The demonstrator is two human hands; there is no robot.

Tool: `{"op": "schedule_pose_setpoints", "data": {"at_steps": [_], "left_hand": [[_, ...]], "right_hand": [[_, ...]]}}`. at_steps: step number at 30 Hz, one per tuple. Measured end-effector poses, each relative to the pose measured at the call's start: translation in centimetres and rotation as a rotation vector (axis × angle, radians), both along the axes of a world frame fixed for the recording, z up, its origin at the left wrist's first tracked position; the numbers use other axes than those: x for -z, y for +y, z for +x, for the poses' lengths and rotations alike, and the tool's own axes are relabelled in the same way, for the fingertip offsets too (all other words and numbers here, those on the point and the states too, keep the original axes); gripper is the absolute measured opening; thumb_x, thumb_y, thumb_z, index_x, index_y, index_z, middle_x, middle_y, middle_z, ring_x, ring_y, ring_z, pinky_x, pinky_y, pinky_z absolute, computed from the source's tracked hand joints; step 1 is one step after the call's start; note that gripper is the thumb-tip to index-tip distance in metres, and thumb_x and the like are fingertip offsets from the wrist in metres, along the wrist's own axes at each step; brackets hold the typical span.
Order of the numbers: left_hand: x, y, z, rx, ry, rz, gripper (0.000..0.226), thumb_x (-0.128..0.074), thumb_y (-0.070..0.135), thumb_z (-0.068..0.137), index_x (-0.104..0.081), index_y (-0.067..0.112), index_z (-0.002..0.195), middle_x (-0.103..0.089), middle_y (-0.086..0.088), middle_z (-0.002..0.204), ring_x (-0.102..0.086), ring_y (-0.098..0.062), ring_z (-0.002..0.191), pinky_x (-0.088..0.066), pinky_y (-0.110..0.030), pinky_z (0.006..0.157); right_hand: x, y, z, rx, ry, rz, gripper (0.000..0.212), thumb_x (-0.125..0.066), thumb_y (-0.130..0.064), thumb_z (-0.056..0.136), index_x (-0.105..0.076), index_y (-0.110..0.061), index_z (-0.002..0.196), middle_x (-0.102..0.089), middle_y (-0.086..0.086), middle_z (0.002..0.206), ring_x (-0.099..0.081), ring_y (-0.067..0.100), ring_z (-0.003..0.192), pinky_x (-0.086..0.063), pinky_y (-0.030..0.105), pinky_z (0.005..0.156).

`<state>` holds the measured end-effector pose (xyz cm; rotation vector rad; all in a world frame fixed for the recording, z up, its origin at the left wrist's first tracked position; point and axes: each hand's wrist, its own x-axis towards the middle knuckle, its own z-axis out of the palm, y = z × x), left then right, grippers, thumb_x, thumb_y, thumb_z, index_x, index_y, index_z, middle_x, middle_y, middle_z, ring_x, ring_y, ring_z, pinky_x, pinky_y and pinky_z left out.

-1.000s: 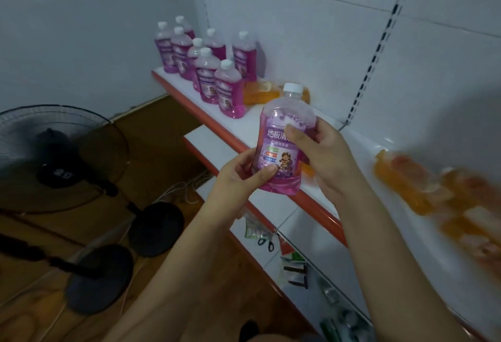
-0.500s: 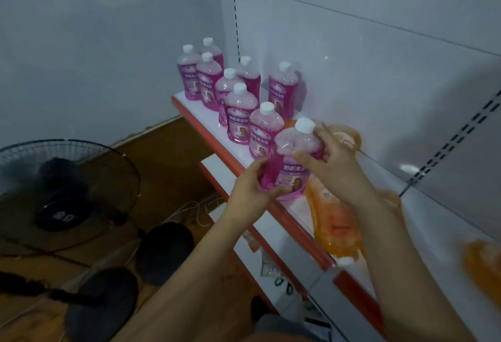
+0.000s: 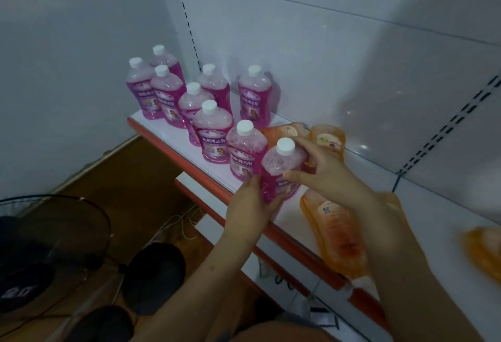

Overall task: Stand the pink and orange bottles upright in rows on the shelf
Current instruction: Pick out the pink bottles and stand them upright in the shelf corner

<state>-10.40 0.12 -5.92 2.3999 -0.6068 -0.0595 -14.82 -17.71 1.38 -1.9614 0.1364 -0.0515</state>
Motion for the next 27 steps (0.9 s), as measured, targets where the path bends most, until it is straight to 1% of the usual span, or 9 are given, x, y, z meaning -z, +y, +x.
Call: {"op": "schedule_pose_setpoints", "data": {"at_steps": [4,7,9,12,14,16,19,21,27], "left_hand": [[0.3,1.6,-0.1,0.107,-0.007,0.076,0.055,-0.065,0.044,0.090,-0.048,0.023,0.138,-0.056,0.003,0.129,-0.058,-0.015,0.109,-0.053,-0.029,0.094],[0.0,3.1,-1.2,0.059,0.006,0.049,0.044,-0.062,0.038,0.092,-0.049,0.026,0.133,-0.052,0.007,0.127,-0.055,-0.009,0.108,-0.051,-0.024,0.091],[-0.3,4.0,-2.4,0.073,-0.057,-0.001,0.034,-0.061,0.037,0.093,-0.055,0.024,0.123,-0.055,0.008,0.117,-0.055,-0.008,0.105,-0.053,-0.024,0.085],[-0.8,4.3,-4.7,0.239,-0.119,-0.116,0.025,-0.061,0.036,0.093,-0.061,0.022,0.114,-0.058,0.008,0.108,-0.055,-0.006,0.098,-0.055,-0.023,0.078],[-1.3,3.7,-6.6,0.430,-0.148,-0.150,0.032,-0.057,0.040,0.094,-0.062,0.020,0.119,-0.060,0.007,0.115,-0.056,-0.007,0.106,-0.049,-0.016,0.085],[-2.2,2.5,-8.6,0.591,-0.151,-0.137,0.042,-0.056,0.044,0.095,-0.057,0.019,0.129,-0.058,0.004,0.128,-0.051,-0.010,0.119,-0.039,-0.013,0.095],[-3.2,0.3,-12.2,0.759,-0.091,-0.105,0.058,-0.052,0.052,0.096,-0.045,0.021,0.144,-0.045,0.005,0.146,-0.040,-0.010,0.133,-0.040,-0.023,0.104],[-3.5,-1.1,-15.2,0.860,-0.114,-0.065,0.065,-0.048,0.059,0.095,-0.038,0.023,0.149,-0.038,0.004,0.152,-0.035,-0.012,0.139,-0.038,-0.030,0.110],[-4.2,-4.9,-25.4,1.044,-0.134,-0.002,0.074,-0.047,0.064,0.093,-0.025,0.030,0.155,-0.023,0.007,0.162,-0.021,-0.010,0.149,-0.026,-0.034,0.119]], "right_hand": [[-0.9,1.5,-1.3,0.129,-0.011,-0.068,0.070,-0.073,-0.047,0.081,-0.045,-0.031,0.143,-0.053,-0.014,0.139,-0.051,0.003,0.127,-0.043,0.037,0.110],[-1.9,2.9,-2.5,0.281,-0.074,-0.099,0.057,-0.061,-0.057,0.087,-0.050,-0.030,0.135,-0.055,-0.018,0.135,-0.049,0.000,0.128,-0.041,0.036,0.111],[-2.6,3.7,-3.7,0.402,-0.101,-0.191,0.058,-0.053,-0.067,0.086,-0.049,-0.034,0.134,-0.053,-0.017,0.137,-0.049,0.002,0.127,-0.043,0.037,0.108],[-3.5,4.5,-6.7,0.506,-0.155,-0.324,0.047,-0.049,-0.061,0.093,-0.049,-0.037,0.133,-0.049,-0.018,0.139,-0.045,-0.002,0.124,-0.034,0.022,0.102],[-3.9,4.8,-9.4,0.583,-0.126,-0.394,0.051,-0.045,-0.060,0.094,-0.043,-0.035,0.138,-0.044,-0.017,0.141,-0.038,-0.004,0.126,-0.027,0.018,0.102],[-4.1,4.8,-12.0,0.653,-0.083,-0.436,0.065,-0.041,-0.064,0.093,-0.037,-0.028,0.146,-0.039,-0.011,0.150,-0.035,0.001,0.134,-0.026,0.023,0.109],[-4.6,4.0,-16.7,0.740,-0.022,-0.469,0.075,-0.039,-0.067,0.092,-0.030,-0.023,0.152,-0.031,-0.006,0.157,-0.027,0.009,0.145,-0.024,0.032,0.118],[-5.1,3.0,-20.6,0.823,0.010,-0.539,0.079,-0.038,-0.071,0.090,-0.027,-0.024,0.153,-0.026,-0.005,0.160,-0.022,0.010,0.147,-0.022,0.035,0.120],[-6.0,-0.5,-33.3,1.030,0.076,-0.643,0.081,-0.040,-0.072,0.089,-0.023,-0.027,0.154,-0.018,-0.005,0.163,-0.018,0.013,0.149,-0.021,0.036,0.118]]}}
